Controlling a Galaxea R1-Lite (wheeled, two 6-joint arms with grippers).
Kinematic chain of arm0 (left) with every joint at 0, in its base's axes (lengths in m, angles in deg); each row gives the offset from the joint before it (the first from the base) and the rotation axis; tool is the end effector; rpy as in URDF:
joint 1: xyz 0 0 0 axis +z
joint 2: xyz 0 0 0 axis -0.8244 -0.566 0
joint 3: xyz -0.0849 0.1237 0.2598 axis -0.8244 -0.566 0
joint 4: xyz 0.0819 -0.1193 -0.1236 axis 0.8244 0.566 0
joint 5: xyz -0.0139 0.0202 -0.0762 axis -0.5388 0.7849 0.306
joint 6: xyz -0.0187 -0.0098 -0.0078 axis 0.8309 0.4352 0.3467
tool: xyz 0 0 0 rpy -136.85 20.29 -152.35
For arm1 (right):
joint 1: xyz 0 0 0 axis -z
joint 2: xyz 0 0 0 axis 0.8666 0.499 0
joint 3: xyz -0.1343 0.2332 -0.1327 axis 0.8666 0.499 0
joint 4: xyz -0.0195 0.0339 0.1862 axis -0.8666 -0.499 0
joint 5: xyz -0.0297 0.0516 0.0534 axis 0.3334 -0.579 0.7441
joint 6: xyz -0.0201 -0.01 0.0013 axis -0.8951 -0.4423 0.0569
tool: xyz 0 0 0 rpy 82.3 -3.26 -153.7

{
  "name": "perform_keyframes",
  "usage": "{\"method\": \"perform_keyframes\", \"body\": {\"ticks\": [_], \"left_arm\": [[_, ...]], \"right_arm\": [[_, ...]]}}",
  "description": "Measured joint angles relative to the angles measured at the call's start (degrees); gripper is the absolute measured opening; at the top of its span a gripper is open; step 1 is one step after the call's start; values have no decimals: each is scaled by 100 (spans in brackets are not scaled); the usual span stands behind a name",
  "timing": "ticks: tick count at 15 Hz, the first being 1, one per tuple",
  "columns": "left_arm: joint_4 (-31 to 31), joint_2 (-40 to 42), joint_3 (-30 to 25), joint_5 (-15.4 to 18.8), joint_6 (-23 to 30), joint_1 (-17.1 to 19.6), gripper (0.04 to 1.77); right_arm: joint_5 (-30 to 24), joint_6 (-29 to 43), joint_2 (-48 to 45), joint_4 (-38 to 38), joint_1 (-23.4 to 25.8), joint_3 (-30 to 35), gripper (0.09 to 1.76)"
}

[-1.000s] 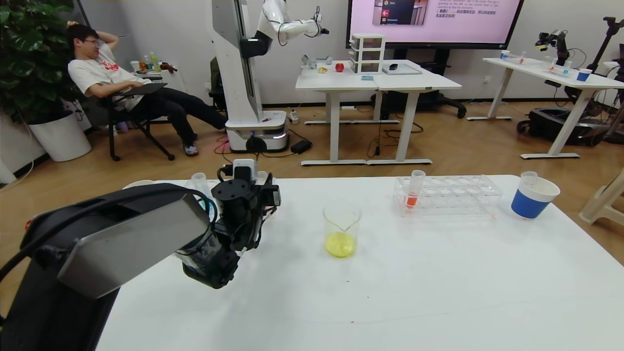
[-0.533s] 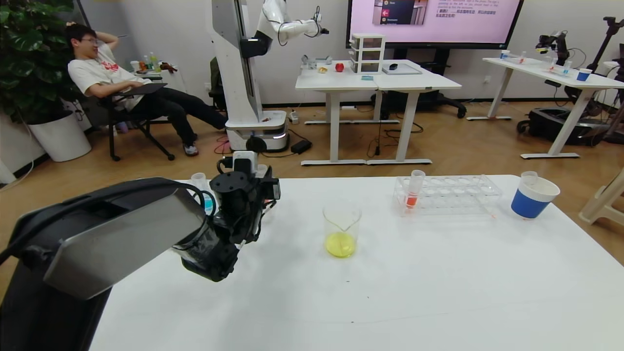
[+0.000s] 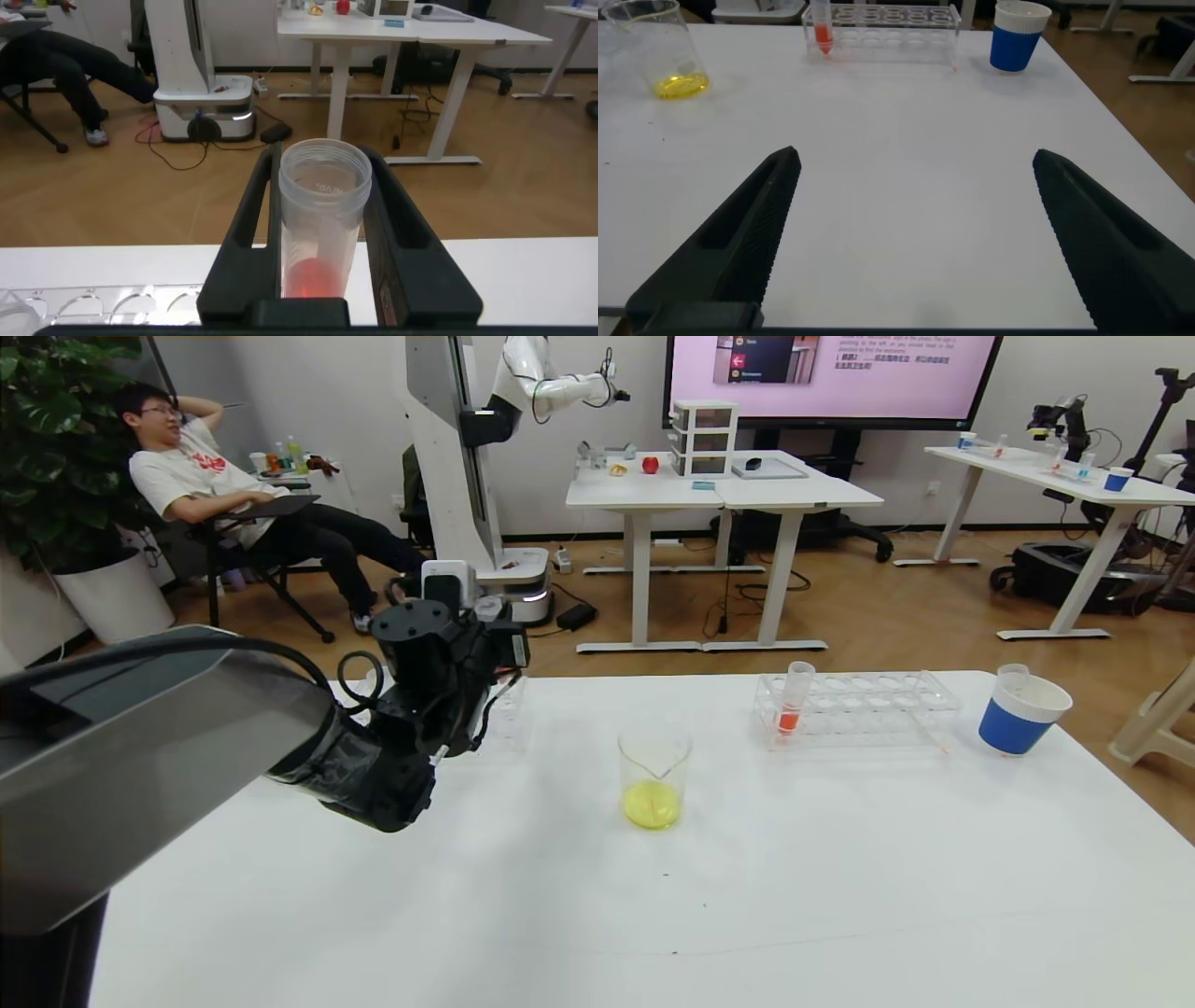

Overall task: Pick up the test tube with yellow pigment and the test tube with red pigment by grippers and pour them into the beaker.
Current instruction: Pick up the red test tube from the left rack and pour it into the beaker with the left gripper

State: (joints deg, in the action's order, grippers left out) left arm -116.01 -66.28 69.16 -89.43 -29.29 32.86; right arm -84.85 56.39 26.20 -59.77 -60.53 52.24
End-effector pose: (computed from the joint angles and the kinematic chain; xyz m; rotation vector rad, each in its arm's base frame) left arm 0.3975 -0.1574 0.1451 -0.0457 -0.1800 -0.0304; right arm -0.0230 -0.0003 0.0751 0.0088 0.0024 0.0034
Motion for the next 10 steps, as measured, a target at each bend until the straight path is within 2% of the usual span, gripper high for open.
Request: {"method": "perform_keyframes", "body": {"ticks": [2, 3, 6, 10], "left_arm": [[127, 149, -2, 211, -9, -45, 53], [232, 227, -33, 486, -1, -72, 53], [230, 373, -188, 1536, -4, -160, 53], [-325, 380, -384, 3049, -200, -321, 53]], "right_arm": [[2, 0, 0, 2, 0, 0, 174], [2, 1, 0, 0, 0, 0, 174], [2, 1, 0, 0, 0, 0, 174], [2, 0, 0, 0, 2, 0, 174]]}}
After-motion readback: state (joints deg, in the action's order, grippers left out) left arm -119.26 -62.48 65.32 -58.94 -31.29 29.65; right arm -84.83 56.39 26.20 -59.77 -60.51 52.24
